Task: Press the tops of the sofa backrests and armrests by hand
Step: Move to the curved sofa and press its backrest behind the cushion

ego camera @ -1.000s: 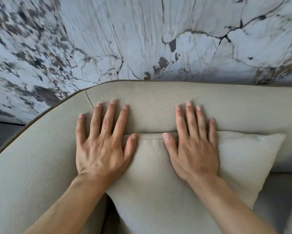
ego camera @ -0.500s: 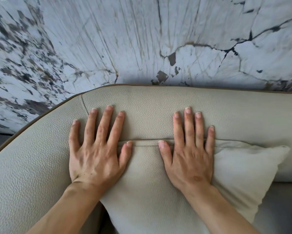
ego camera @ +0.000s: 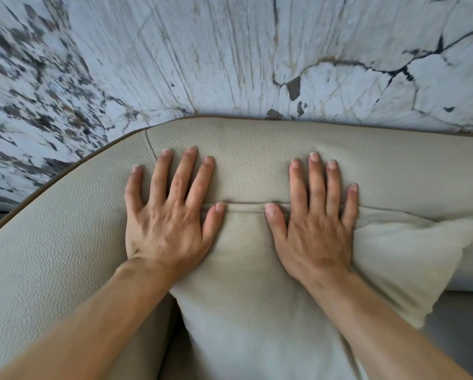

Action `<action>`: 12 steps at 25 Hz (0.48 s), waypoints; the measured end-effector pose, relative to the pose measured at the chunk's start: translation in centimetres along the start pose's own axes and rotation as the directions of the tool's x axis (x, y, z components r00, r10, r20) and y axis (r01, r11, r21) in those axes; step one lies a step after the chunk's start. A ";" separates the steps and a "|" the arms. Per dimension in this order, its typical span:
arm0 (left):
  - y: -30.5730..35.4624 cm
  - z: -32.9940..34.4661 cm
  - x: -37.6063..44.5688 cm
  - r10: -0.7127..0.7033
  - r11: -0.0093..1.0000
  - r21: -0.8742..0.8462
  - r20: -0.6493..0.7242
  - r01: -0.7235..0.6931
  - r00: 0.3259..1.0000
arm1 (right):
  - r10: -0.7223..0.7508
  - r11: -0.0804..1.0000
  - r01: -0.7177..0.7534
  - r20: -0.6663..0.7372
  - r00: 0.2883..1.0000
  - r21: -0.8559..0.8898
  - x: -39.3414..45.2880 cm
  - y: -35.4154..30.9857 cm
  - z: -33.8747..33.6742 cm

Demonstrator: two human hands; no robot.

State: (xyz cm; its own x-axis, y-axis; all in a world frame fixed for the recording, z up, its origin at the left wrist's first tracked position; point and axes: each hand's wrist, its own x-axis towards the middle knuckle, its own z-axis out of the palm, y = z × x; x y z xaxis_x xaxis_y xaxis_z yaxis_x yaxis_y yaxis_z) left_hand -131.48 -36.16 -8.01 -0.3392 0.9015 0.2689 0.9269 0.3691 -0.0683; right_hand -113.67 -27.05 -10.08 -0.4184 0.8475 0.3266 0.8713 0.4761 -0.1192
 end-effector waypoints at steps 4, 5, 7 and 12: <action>-0.3 -2.8 -0.1 -0.005 0.992 -0.125 0.143 0.023 0.990 | -0.012 1.000 0.014 0.168 0.986 -0.007 -0.1 0.2 -3.3; -0.5 -3.6 -0.5 0.009 0.987 -0.161 0.182 0.021 0.983 | -0.017 1.000 0.015 0.200 0.980 0.011 -0.4 0.4 -4.4; -0.6 -5.4 -2.1 0.054 0.981 -0.194 0.212 -0.012 0.976 | -0.005 0.999 -0.003 0.207 0.978 0.037 -1.7 0.4 -7.0; -0.6 -10.9 -7.9 0.063 0.987 -0.154 0.122 -0.044 0.991 | 0.030 0.999 -0.027 0.216 0.976 -0.019 -5.9 -0.7 -13.9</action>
State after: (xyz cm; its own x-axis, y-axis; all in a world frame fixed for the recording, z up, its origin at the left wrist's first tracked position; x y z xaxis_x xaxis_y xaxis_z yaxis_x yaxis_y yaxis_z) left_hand -127.62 -45.95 0.40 -0.2973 0.9436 0.1454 0.9545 0.2901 0.0690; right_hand -108.28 -35.66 1.13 -0.4374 0.8922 0.1126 0.8869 0.4487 -0.1101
